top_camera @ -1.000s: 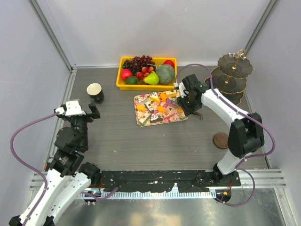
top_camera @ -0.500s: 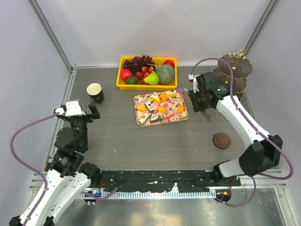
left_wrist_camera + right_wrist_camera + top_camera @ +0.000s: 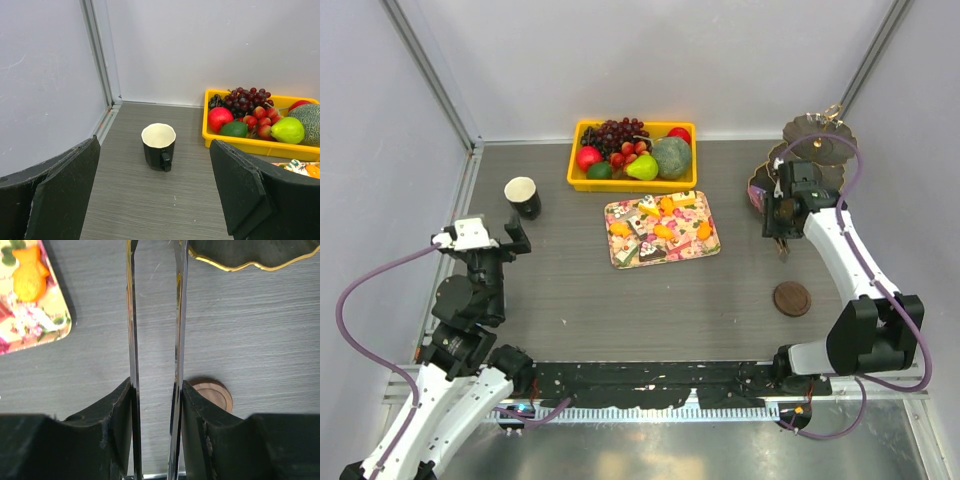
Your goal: Serve the afternoon tea
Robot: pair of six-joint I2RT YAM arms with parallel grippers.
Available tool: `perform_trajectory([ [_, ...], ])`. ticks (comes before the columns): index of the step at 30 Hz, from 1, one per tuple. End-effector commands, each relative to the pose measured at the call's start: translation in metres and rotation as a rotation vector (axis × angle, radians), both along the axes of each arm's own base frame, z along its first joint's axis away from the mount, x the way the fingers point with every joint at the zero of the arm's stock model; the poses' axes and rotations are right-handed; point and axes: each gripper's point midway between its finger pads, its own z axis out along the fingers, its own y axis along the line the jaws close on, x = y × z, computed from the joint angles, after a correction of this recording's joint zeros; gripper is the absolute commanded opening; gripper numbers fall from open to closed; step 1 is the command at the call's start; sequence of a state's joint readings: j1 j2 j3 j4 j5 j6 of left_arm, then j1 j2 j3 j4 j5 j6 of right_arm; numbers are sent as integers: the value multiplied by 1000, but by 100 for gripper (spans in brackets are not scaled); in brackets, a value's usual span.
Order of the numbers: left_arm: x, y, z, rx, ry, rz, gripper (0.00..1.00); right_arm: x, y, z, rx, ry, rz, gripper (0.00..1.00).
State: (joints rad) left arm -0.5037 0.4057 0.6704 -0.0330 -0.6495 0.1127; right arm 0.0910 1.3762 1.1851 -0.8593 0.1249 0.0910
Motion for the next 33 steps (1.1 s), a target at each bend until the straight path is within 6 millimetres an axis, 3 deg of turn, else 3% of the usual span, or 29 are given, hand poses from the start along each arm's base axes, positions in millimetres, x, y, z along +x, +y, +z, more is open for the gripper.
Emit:
perform_trajectory([
  [1, -3, 1, 16, -42, -68, -6, 99, 29, -11, 11, 53, -127, -77, 29],
  [16, -1, -1, 13, -38, -57, -10, 99, 67, -44, -22, 79, -207, -200, 28],
  [26, 0, -1, 14, -38, -57, -10, 99, 80, -40, -49, 114, -148, -201, 29],
  [33, 0, -2, 13, -39, -57, -15, 99, 73, -39, -44, 116, -151, -201, 43],
])
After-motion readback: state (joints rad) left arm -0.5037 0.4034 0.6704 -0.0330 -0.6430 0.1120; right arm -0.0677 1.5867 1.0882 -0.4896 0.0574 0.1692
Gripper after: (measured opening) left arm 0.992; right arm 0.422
